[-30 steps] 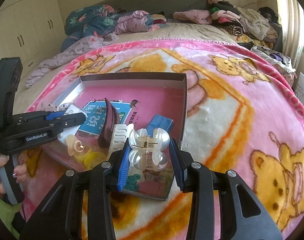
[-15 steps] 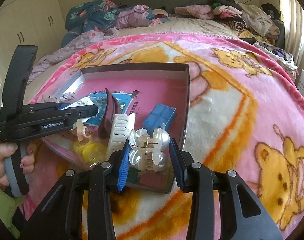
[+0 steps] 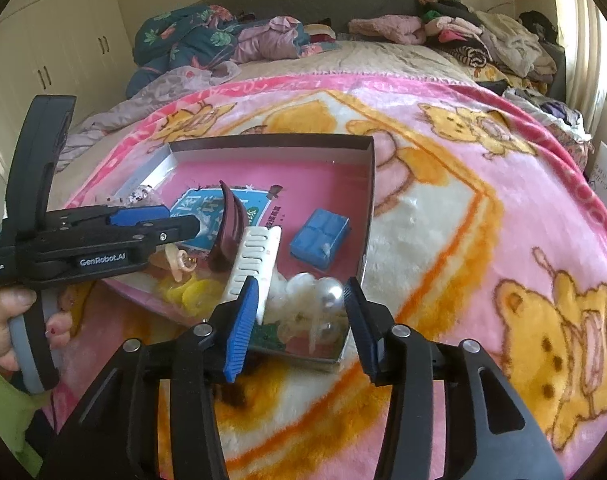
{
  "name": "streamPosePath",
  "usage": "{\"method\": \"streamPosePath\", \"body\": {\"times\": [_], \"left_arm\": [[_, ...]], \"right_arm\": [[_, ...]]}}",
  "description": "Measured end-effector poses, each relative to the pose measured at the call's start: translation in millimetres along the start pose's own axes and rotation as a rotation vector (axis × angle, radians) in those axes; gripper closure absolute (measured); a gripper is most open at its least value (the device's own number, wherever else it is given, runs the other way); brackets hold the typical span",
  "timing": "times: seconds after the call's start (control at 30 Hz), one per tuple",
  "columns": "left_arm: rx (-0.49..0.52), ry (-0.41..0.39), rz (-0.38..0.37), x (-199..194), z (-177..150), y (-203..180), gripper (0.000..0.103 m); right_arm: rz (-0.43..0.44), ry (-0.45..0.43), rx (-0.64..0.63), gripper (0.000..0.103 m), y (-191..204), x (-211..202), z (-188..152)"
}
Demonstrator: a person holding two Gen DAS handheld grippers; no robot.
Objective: Organize jewelry
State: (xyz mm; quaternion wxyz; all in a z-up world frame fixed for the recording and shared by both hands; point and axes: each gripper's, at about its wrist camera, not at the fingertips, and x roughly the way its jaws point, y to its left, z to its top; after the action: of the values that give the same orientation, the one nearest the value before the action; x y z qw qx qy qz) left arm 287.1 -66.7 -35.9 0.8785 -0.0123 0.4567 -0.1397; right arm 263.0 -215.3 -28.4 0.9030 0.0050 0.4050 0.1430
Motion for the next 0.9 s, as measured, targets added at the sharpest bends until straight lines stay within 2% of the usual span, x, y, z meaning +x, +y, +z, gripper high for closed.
{"method": "streamPosePath", "body": {"times": [0.07, 0.3, 0.6, 0.77, 0.9], "left_arm": [[0.003, -0.006, 0.003, -6, -2, -3, 0.051], [0.014, -0.044, 0.001, -35, -9, -13, 0.049], [0.001, -0.121, 0.011, -87, -34, -20, 0.048], [-0.016, -0.146, 0.024, -110, -53, -21, 0.047], [-0.017, -0.162, 0.033, -124, -68, -22, 0.047]], "right_arm": [[-0.003, -0.007, 0.0, 0.054, 1, -5, 1], [0.005, -0.054, 0.001, 0.048, 4, -34, -2], [0.017, -0.114, -0.009, 0.033, 17, -76, -18], [0.022, -0.145, -0.015, 0.019, 24, -97, -30], [0.007, -0.162, -0.024, 0.015, 31, -109, -40]]}}
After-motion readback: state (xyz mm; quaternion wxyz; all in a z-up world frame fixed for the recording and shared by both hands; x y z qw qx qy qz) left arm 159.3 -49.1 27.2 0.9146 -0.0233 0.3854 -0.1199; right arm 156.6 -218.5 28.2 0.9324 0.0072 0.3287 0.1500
